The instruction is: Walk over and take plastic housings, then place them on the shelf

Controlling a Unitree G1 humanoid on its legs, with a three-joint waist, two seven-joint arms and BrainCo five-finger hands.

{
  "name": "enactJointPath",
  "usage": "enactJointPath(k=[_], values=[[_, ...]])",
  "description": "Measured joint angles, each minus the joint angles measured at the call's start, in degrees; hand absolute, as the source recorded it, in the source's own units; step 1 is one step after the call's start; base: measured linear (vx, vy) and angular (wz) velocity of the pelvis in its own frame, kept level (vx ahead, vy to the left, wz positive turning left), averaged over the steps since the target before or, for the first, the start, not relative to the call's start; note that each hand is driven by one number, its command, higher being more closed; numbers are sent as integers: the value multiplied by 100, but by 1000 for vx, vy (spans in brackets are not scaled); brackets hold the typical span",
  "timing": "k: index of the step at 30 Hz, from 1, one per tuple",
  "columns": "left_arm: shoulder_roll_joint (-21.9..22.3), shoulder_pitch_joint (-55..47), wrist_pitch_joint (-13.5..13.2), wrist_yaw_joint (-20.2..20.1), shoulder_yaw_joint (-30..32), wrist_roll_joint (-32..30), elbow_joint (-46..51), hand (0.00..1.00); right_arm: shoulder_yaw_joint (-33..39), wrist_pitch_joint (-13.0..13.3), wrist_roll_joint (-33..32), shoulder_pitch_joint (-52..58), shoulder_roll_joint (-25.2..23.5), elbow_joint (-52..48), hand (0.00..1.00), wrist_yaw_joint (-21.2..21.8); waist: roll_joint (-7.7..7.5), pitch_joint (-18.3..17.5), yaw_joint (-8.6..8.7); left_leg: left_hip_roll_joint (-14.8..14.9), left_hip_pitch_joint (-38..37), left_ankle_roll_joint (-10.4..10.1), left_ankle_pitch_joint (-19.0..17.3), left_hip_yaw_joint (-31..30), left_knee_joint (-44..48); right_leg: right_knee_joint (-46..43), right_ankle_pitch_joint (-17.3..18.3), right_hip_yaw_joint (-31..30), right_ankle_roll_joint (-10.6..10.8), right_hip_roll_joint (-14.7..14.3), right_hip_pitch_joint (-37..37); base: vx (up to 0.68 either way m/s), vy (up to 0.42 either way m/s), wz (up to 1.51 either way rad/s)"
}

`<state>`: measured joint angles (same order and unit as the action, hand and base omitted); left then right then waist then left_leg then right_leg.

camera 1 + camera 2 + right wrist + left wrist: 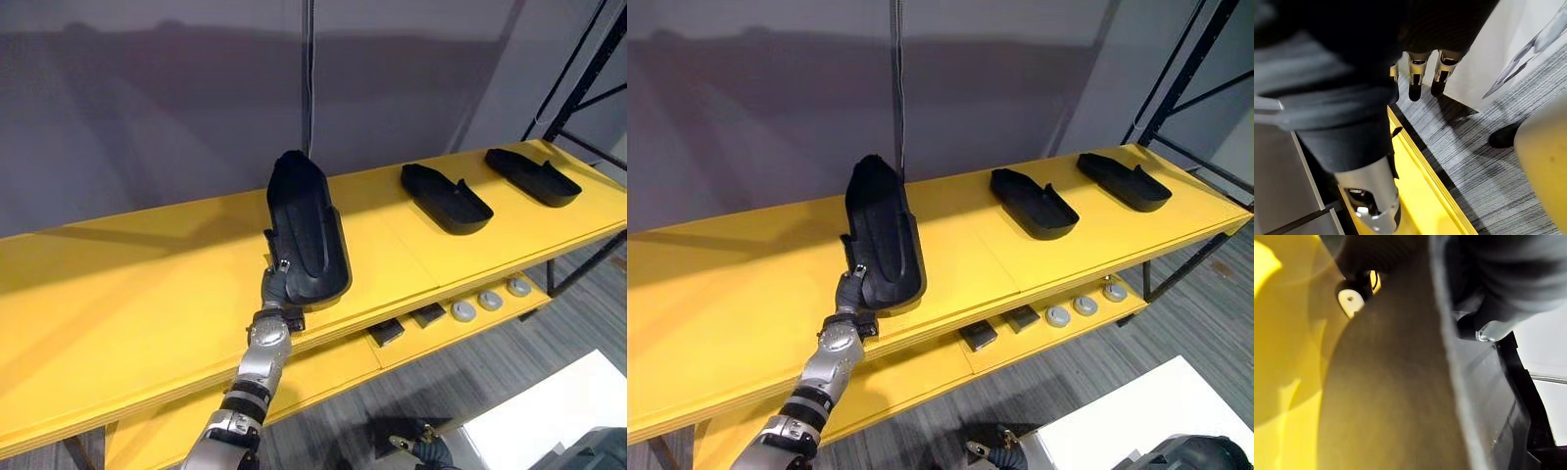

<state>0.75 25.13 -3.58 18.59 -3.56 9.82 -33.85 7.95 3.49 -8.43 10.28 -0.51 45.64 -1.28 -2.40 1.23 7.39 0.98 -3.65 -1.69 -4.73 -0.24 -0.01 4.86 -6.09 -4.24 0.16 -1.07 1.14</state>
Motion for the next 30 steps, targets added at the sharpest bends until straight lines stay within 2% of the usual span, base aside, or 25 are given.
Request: enactJointPath(k=[6, 11, 22, 27, 30], values=[[-23, 314, -7, 141, 138, 22, -128, 0, 34, -5, 0, -162, -2, 52, 0, 0, 5, 99, 34, 2, -23, 0, 0, 31, -45, 0, 6, -13, 4, -13, 43, 56, 16, -4], [-59, 432, -36, 238, 248, 198, -228, 0, 33, -5, 0, -270, -10, 57, 0, 2, 5, 137, 135, 2, -35, -1, 0, 33, -64, 3, 6, -17, 4, -14, 43, 0, 0, 0], [-56, 442, -140, 234, 321, 299, -204, 0, 56, -3, -2, -378, -17, 124, 0, 1, 10, 174, 145, 1, -39, -2, 4, 21, -83, 6, 7, -7, 4, -14, 43, 0, 0, 0], [11, 322, -110, 341, 306, 401, 183, 0, 59, -2, -3, -394, -17, 122, 0, -1, 14, 245, 147, -2, -33, 10, 34, -10, -103, 2, 14, 10, 7, -8, 46, 10, 4, 3], [174, 59, -80, 493, 191, 250, 841, 0, 71, -1, -4, -364, -12, 115, 0, -37, 14, 269, 128, -15, 69, 17, 39, -96, -78, -1, 44, 29, 22, 6, 106, 14, 3, 12]])
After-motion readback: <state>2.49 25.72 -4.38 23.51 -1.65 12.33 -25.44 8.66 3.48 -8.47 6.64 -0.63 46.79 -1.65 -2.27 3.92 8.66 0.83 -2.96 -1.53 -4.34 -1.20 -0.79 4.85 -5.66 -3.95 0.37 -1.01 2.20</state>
